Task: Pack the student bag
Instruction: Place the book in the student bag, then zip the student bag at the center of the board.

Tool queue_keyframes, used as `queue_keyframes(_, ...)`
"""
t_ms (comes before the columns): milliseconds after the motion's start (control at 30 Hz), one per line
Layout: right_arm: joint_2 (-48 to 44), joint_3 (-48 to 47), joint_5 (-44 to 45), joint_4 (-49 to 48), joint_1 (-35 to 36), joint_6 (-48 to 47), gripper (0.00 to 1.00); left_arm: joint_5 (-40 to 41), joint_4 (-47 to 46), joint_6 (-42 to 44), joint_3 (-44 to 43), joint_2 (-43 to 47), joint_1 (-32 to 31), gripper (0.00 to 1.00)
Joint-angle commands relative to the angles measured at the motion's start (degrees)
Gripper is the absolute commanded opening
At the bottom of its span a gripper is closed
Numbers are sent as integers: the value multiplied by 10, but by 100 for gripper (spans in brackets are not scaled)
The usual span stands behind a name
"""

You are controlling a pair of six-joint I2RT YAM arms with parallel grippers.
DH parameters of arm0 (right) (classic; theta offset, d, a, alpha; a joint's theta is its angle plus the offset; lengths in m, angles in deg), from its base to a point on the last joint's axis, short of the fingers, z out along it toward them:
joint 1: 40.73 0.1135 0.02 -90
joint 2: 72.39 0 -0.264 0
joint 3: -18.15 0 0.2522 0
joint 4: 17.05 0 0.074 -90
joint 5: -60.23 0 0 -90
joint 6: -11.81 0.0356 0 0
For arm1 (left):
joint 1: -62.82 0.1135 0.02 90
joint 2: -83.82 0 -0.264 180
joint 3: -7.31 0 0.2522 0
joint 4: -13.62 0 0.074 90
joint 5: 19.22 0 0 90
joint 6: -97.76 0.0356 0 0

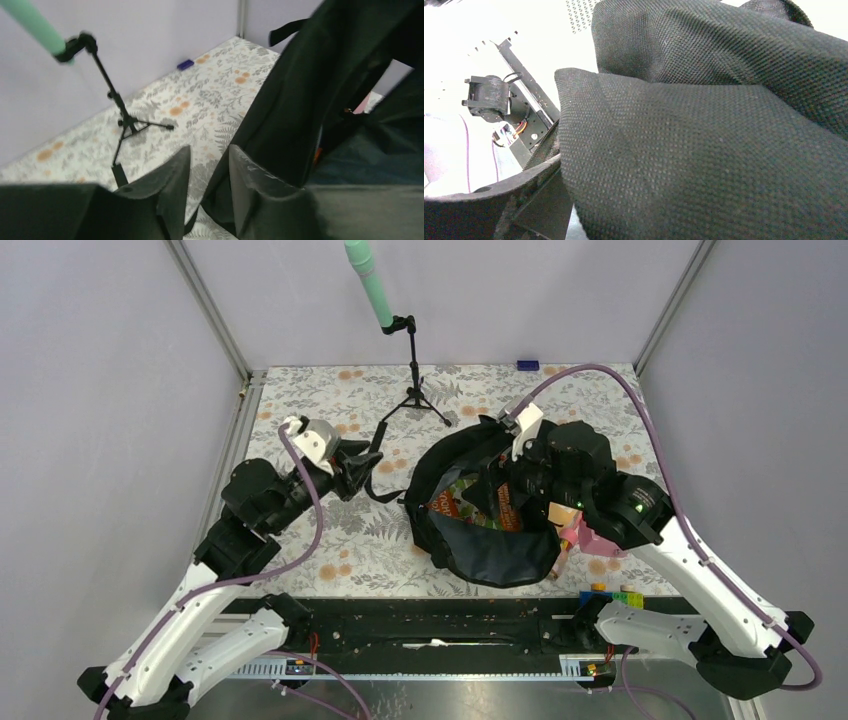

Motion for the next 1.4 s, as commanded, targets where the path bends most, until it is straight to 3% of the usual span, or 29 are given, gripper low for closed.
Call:
queue_keyframes(0, 5, -4, 14, -56, 0, -19, 87, -154, -58, -34, -16, 10, -3, 49)
queue_keyframes(67, 12, -10, 15, -56, 0, -25, 88, -176, -56, -49, -25, 3, -10, 68)
queue_keyframes(133, 22, -14, 12, -56, 0, -29, 88, -179, -54, -55, -32, -15, -24, 77)
queue_keyframes(500, 42, -15, -12, -61, 0, -45, 88, -94, -25, -28, -97, -169, -89, 82)
queue_keyframes(733, 44, -25, -35, -13, 0, -67, 91, -84, -44, -38, -137, -230, -103, 55)
queue_keyframes(767, 45, -26, -48, -3, 0, -70, 91, -87, -51, -44, -141, -236, -106, 46)
queue_keyframes(867, 46, -23, -96, 22, 0, -79, 91, -48, -58, -68, -161, -248, -111, 7)
queue_keyframes(900, 46, -21, -113, 28, 0, -89, 91, -22, -58, -77, -166, -249, -111, 0)
queue_keyframes(1133, 60, -1, -207, 47, 5, -106, 89, 145, -19, -99, -208, -235, -101, 0)
queue_keyframes(1367, 70, -35, -205, 30, 28, -101, 88, 171, 7, -140, -188, -192, -24, 0)
